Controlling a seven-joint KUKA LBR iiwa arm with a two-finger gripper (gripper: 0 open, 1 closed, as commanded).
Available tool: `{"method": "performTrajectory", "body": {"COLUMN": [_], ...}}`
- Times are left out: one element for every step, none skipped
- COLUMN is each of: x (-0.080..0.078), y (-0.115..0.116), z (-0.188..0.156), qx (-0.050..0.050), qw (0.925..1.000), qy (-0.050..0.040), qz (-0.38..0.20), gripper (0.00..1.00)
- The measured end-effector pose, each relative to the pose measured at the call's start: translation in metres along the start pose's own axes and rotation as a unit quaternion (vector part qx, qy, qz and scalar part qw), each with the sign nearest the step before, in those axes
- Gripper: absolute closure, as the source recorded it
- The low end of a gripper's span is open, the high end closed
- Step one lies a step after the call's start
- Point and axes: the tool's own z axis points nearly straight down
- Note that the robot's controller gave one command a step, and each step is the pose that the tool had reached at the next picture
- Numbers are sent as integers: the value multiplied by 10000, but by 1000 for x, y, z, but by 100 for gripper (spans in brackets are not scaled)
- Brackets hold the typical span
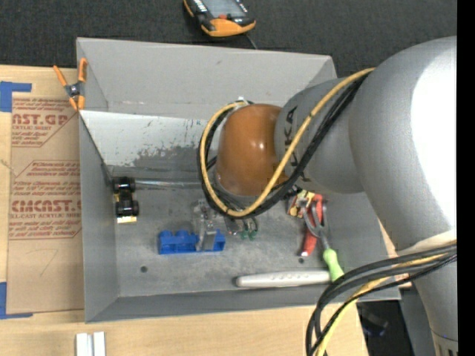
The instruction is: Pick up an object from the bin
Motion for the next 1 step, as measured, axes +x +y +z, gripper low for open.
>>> {"method": "performTrajectory", "body": {"x": [-15], "y": [37], "z": [-62], "qx": [-10], "qw": [9968], "qy": [-39], "qz": [-794], "gripper": [100]}}
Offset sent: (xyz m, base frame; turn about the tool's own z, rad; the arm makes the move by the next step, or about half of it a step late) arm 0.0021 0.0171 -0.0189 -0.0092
